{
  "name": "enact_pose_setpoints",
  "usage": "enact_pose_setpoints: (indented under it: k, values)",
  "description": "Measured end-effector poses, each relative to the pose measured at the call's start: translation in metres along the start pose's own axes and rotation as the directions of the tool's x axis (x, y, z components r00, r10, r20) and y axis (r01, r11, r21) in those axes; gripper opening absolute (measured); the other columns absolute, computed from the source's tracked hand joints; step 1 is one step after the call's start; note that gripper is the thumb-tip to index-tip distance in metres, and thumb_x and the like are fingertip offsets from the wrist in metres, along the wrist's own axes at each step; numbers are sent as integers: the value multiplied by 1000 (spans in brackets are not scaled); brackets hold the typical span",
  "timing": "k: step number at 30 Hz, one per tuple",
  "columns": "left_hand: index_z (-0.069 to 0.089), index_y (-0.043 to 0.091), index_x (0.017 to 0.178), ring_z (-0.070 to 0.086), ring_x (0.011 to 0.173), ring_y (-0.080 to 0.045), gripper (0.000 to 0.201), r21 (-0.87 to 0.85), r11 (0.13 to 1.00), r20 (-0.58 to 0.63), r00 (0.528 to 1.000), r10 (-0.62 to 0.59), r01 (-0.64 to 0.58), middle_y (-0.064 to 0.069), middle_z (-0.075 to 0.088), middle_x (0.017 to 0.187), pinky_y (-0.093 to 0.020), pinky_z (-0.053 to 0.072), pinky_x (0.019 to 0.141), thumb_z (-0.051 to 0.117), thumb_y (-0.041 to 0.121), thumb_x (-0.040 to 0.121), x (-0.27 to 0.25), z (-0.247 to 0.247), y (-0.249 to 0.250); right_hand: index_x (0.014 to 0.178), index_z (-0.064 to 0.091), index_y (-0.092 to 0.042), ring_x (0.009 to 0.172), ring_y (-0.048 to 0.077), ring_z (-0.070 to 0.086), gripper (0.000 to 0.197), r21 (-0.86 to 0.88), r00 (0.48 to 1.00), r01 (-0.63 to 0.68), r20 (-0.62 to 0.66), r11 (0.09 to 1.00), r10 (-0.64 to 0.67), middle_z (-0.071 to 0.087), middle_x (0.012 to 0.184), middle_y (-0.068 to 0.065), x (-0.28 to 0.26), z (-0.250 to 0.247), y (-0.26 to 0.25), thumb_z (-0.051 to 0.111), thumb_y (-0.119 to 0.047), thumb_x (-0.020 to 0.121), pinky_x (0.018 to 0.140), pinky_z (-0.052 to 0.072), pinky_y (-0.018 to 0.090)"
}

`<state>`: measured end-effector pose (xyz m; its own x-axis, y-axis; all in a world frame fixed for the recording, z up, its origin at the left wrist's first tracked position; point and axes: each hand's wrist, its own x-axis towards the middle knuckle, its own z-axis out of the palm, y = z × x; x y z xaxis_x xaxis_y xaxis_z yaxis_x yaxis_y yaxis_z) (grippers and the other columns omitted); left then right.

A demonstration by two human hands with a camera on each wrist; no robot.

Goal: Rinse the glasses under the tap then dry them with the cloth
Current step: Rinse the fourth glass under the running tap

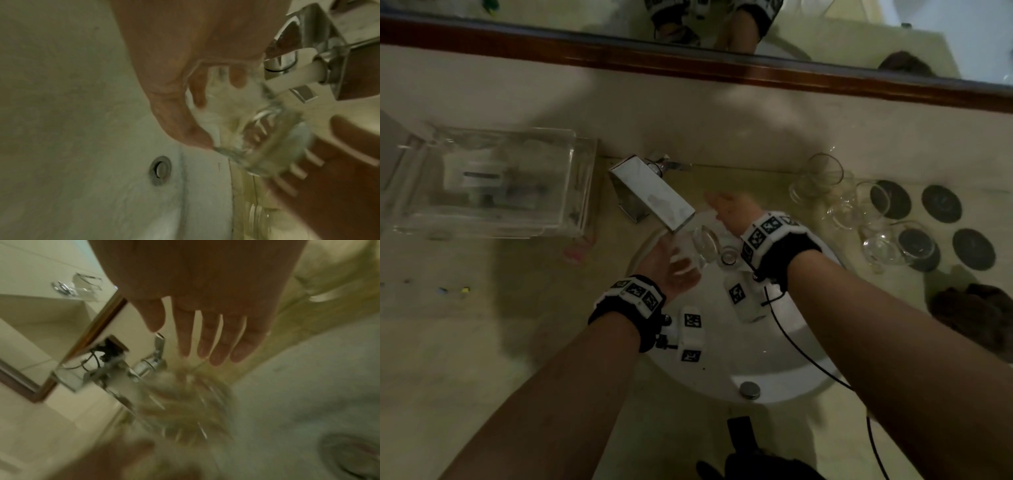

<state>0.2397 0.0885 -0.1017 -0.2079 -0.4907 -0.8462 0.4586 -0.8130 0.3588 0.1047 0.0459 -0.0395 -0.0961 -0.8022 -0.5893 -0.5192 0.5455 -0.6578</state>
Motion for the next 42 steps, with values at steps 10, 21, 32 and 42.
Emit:
enact_pose_setpoints:
  k: [10, 21, 32, 42]
  values:
    - [42, 17, 137, 52, 100, -17, 59, 533, 797, -70, 925, 374, -282, 0, 46, 128, -27, 55, 63, 70, 30, 87, 13, -19, 1, 147, 26, -13, 137, 25, 34, 47, 93, 991, 126, 26, 988, -129, 32, 152, 8, 18, 6, -32, 36, -21, 103, 107, 32, 32]
    - [48, 21, 124, 54, 115, -23, 48, 441, 822, 20, 919, 393, -361, -5, 51, 128, -44, 52, 92, 73, 14, 85, 5, -22, -1, 144, 37, -11, 132, 25, 41, 43, 6, 986, 169, -14, 986, -169, 42, 145, 11, 18, 6, -34, 38, -19, 102, 78, 40, 11]
    - [50, 17, 131, 51, 111, -26, 41, 304, 937, 29, 985, 169, -169, -4, 51, 120, -45, 52, 83, 60, 33, 94, -14, -8, -1, 142, 40, -15, 127, 25, 46, 45, -81, 983, 182, 14, 980, -182, 47, 141, 10, -28, 6, -27, 48, -24, 99, 93, 36, 24]
    - [52, 13, 106, 59, 89, -30, 27, 241, 968, 190, 982, 16, -62, -13, 54, 103, -44, 53, 70, 47, 39, 99, -43, 34, -11, 122, 54, -9, 83, 20, 57, 46, -72, 996, -89, 17, 993, 91, 56, 101, 7, -96, -32, 2, 73, -20, 81, 68, 54, 36]
